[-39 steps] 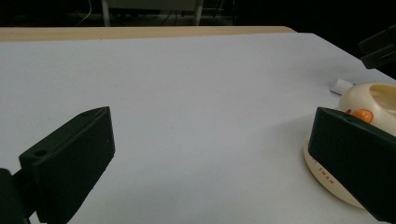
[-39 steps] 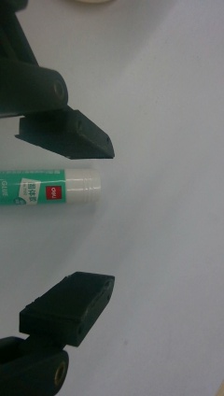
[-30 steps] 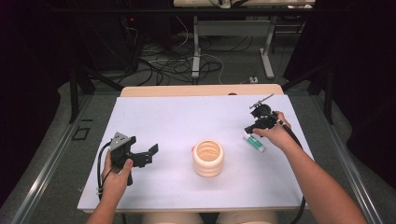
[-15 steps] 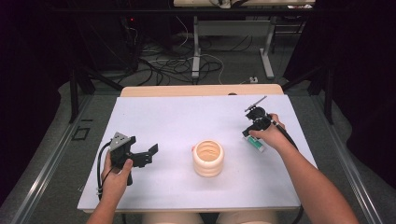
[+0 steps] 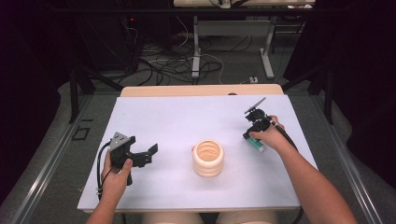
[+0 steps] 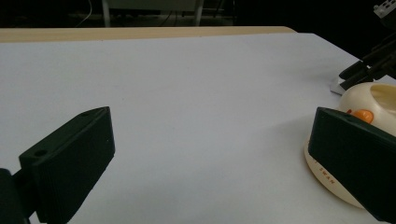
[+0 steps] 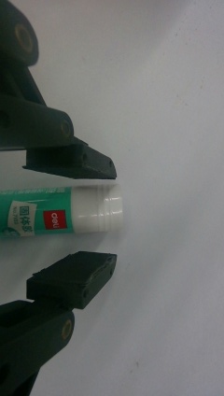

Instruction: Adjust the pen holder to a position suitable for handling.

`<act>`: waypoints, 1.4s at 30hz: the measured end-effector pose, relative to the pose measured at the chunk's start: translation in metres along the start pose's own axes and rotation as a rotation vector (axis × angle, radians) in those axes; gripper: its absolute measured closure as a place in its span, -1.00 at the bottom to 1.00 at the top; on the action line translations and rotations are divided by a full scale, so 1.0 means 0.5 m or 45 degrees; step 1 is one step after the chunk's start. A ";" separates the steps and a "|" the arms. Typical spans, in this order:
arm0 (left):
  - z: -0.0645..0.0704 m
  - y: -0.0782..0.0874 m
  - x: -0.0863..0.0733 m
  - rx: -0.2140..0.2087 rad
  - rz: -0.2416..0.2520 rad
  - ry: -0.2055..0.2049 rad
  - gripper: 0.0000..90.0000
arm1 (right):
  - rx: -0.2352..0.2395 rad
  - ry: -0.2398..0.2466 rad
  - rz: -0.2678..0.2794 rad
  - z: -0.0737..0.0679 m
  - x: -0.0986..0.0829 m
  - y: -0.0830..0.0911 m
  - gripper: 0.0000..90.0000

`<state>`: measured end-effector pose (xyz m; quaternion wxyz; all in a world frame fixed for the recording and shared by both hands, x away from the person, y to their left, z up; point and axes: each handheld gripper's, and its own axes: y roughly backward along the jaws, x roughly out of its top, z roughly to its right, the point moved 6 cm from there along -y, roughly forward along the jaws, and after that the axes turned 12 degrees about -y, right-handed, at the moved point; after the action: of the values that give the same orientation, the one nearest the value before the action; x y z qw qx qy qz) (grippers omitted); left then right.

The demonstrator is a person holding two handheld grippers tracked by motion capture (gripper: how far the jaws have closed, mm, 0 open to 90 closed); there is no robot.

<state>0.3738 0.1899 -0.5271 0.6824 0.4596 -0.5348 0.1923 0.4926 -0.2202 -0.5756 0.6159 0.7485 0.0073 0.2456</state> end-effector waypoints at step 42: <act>0.000 0.002 0.002 0.002 0.005 -0.006 -0.99 | -0.059 -0.008 -0.026 -0.009 0.000 -0.025 0.45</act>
<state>0.3733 0.1902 -0.5258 0.6803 0.4597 -0.5373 0.1931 0.4946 -0.2132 -0.5869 0.6355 0.7348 0.0073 0.2370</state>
